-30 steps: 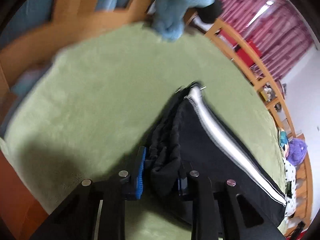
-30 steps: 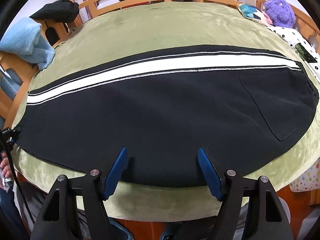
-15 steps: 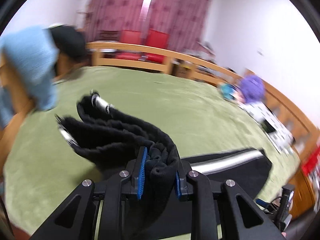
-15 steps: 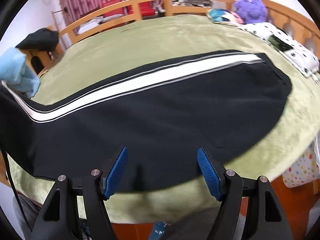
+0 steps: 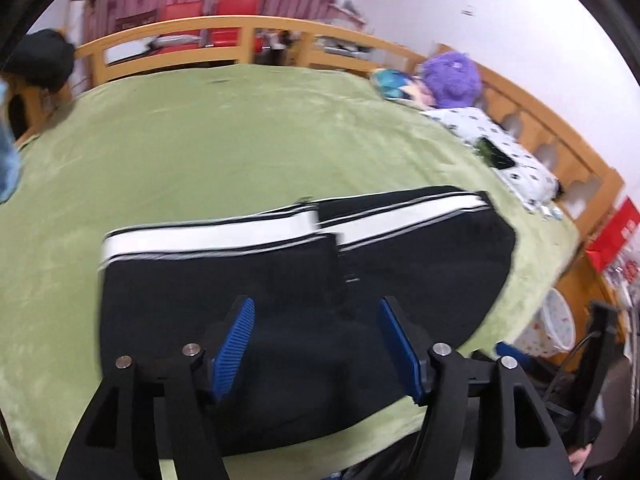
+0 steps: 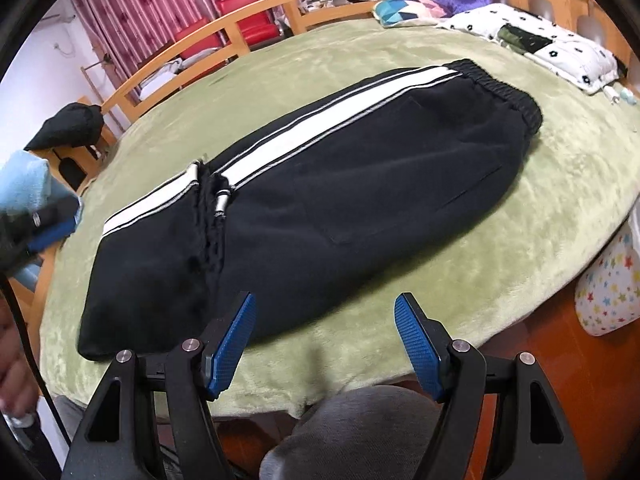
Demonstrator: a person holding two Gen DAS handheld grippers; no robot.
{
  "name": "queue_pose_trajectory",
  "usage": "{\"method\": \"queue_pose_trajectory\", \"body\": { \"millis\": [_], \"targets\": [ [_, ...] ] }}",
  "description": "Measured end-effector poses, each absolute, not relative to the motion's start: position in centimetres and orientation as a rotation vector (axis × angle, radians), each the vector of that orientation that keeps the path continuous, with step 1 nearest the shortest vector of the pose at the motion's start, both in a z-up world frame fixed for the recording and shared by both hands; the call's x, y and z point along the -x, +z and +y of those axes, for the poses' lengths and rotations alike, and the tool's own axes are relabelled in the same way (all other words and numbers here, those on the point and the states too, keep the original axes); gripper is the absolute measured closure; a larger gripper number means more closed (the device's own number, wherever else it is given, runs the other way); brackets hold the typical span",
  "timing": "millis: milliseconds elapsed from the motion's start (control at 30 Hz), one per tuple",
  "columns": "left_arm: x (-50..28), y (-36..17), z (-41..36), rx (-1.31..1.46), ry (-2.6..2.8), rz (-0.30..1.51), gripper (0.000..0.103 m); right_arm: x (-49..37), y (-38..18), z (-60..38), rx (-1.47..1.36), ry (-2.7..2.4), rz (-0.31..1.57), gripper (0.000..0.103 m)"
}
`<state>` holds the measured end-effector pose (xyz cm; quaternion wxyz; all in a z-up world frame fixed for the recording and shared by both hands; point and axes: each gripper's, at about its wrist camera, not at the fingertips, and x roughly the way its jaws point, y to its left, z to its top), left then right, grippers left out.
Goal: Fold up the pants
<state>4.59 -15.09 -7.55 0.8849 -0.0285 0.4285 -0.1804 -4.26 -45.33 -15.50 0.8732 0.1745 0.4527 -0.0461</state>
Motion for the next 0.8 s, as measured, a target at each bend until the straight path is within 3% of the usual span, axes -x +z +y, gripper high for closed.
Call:
{"method": "queue_pose_trajectory", "body": {
  "millis": [300, 433, 467, 500, 533, 600, 700, 800],
  "targets": [
    [-4.5, -11.2, -2.3, 0.237, -0.131, 0.972, 0.038, -1.1, -16.3, -40.6, -0.424, 0.107, 0.937, 0.031],
    [-3.9, -12.8, 1.6, 0.352, -0.099, 1.007, 0.038, -3.5, -17.3, -36.5, -0.4, 0.202, 0.979, 0.037],
    [-3.9, -13.2, 2.1, 0.371, -0.096, 1.013, 0.038, -4.1, -17.7, -35.9, -0.385, 0.199, 0.994, 0.041],
    [-3.8, -13.5, 2.6, 0.39, -0.095, 1.018, 0.038, -4.7, -18.2, -35.2, -0.364, 0.198, 1.018, 0.066],
    [-3.7, -13.7, 3.0, 0.402, -0.096, 1.02, 0.038, -5.1, -18.4, -34.5, -0.331, 0.189, 1.04, 0.08],
    [-3.6, -13.8, 3.4, 0.41, -0.106, 1.018, 0.038, -4.2, -16.5, -33.8, -0.25, 0.19, 0.992, 0.084],
    [-3.5, -13.9, 3.5, 0.403, -0.153, 1.01, 0.038, -1.5, -13.1, -35.1, -0.351, 0.254, 0.886, 0.084],
    [-3.8, -14.7, 3.3, 0.407, -0.19, 1.028, 0.037, -0.5, -14.2, -35.2, -0.327, 0.245, 0.96, 0.082]
  ]
}}
